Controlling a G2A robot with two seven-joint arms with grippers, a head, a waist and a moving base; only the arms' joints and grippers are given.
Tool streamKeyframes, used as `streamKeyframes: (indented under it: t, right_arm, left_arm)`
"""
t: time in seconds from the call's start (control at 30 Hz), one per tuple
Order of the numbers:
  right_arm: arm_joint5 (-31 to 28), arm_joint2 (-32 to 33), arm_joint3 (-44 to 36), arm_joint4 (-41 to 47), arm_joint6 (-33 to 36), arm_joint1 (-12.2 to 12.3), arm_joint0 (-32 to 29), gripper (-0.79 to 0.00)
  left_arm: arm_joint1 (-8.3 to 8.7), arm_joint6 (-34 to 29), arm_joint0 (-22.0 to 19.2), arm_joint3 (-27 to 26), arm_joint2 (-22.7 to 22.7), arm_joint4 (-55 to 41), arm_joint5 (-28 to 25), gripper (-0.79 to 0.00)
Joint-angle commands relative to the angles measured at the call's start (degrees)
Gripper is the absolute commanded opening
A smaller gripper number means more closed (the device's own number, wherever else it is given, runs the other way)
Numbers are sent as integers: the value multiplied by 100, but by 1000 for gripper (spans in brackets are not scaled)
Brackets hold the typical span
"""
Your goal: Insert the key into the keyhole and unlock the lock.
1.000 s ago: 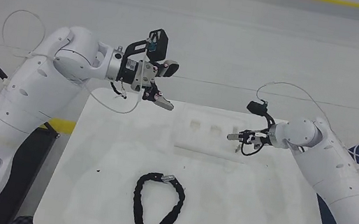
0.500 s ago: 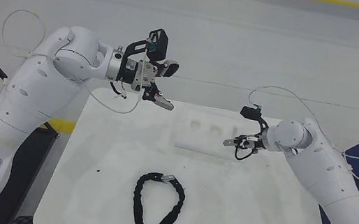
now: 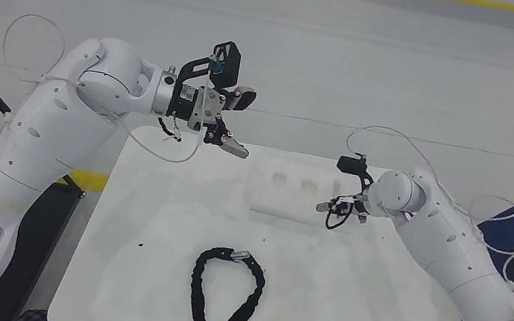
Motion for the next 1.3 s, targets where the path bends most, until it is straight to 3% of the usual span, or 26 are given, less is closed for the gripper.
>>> streamKeyframes:
  t: [0.0, 0.1, 0.8, 1.07, 1.27]
  right_arm:
    - [38, -36, 96, -48, -5, -51, 32, -289]
    - [163, -70, 199, -122, -59, -121, 72, -459]
    - [614, -233, 689, -571, -56, -504, 181, -573]
    - [704, -218, 927, -627, -104, -627, 186, -773]
    - [825, -222, 1011, -768, -123, -705, 221, -785]
  left_arm:
    - [0, 0, 0, 0, 0, 0, 0, 0]
    - [0, 0, 0, 0, 0, 0, 0, 0]
    - [0, 0, 0, 0, 0, 0, 0, 0]
    - [0, 0, 0, 0, 0, 0, 0, 0]
    - [0, 0, 0, 0, 0, 0, 0, 0]
